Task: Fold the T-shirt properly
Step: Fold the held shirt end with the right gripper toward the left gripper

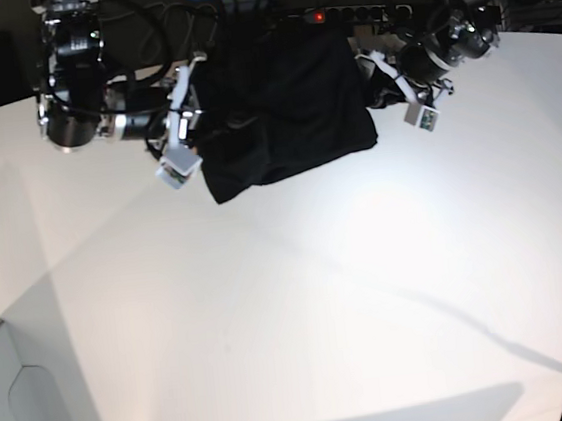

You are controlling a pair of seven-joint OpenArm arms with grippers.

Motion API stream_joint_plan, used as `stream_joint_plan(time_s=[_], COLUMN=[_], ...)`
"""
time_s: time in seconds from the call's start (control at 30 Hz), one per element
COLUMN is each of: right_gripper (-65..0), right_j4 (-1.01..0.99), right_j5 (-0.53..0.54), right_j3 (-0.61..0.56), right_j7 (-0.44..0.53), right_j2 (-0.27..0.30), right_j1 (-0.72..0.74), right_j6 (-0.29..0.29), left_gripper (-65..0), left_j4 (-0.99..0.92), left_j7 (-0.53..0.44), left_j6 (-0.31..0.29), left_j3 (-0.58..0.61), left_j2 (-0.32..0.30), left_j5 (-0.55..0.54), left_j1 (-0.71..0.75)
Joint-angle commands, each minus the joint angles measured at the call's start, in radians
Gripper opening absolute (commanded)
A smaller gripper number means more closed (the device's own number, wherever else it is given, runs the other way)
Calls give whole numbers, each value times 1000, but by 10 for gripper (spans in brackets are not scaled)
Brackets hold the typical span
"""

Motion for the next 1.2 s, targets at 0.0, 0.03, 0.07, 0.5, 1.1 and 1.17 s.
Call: stream_joint_plan(time_s=[0.0, 0.03, 0.07, 0.5, 1.1, 1.17], right_gripper=[-650, -650, -650, -650, -650, -650], right_j4=[12, 12, 12, -25, -272, -295], right_j5=[31, 24, 5, -323, -349, -349], right_j3=[-13, -25, -38, -137, -286, -286], right_j7=[23, 23, 23, 23, 108, 108], right_j2=[-5, -13, -22, -122, -122, -122], right_j1=[11, 13, 13, 28, 136, 153], right_j6=[-10, -10, -10, -10, -10, -10], left_gripper=[-587, -587, -587, -587, -587, -587], left_j4=[-9, -9, -9, 0, 1, 1], left_j7=[68, 68, 68, 68, 68, 68], left_j6=[10, 10, 10, 10, 10, 10], left_j3=[-1, -1, -1, -1, -2, -2], left_j2=[-5, -5, -5, -5, -6, -6], left_j5=[71, 71, 71, 71, 69, 69], left_j1=[10, 12, 12, 21, 16, 13])
